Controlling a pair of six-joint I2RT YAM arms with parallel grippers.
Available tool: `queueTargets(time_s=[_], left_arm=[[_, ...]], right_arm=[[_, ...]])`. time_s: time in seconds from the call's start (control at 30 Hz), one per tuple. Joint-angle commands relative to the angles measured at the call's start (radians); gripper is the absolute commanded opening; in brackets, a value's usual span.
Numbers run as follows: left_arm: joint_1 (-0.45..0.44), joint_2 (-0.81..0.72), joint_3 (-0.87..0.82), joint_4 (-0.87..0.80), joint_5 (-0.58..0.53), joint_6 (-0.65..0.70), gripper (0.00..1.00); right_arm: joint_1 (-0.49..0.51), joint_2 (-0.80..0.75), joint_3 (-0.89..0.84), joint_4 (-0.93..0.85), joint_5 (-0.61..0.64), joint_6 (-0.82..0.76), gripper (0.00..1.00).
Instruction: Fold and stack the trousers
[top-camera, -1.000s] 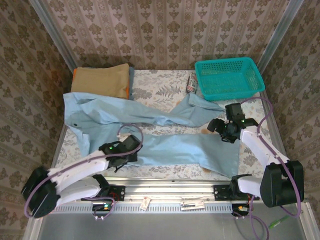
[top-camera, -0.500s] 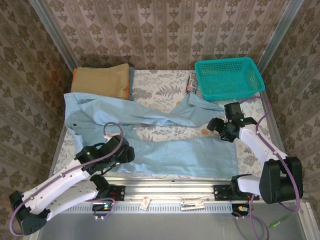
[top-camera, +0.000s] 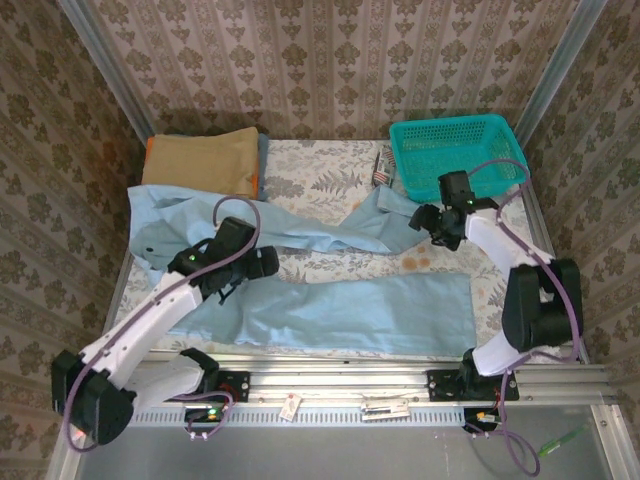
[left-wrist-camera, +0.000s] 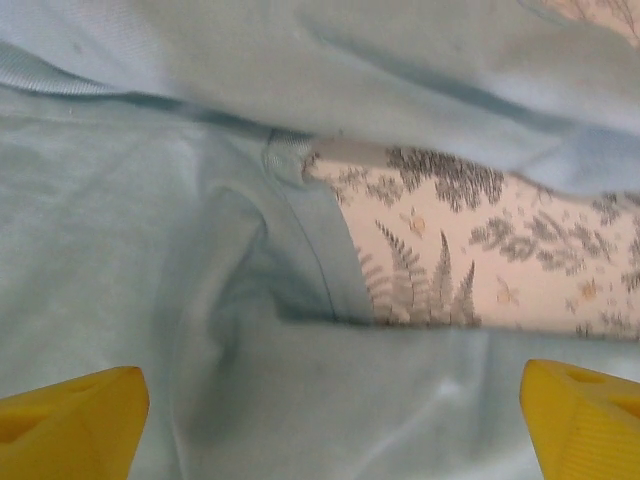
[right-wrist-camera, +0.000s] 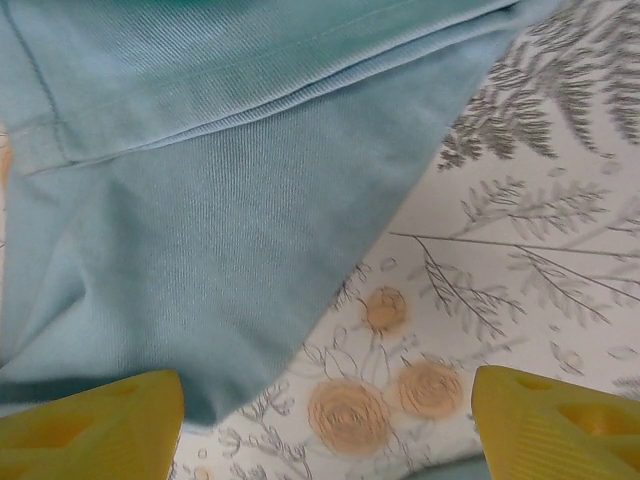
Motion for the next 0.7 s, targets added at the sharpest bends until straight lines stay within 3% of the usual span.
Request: queueTargets(time_s=[0.0,0.17,0.33,0.37,0.43,0.67], left_arm=[[0.067,0.056,0.053,0.149,0.094,0.044,0.96],[0.09,0.195,0.109,0.219,0.131,0.052,0.97],[0.145,0.34,0.161,0.269,0.135,0.062,0.96],[0.153,0.368,0.168,0.276,0.144,0.066,0.94],[0.17,0.413,0.17,0.299,0.157,0.07,0.88],[0.206,0.42,0.13,0.357,0.188,0.102,0.74]], right_arm=[[0.019,0.103,0.054,0.038,-0.043,0.035,0.76],[0.025,0.208,0.051,0.1,-0.105,0.107,0.72],[0.05,0.268,0.07,0.099,-0.087,0.148,0.66],[0.051,0.275,0.072,0.099,-0.084,0.153,0.61],[0.05,0.296,0.081,0.093,-0.07,0.155,0.42],[0.05,0.293,0.06,0.132,-0.063,0.123,0.02]])
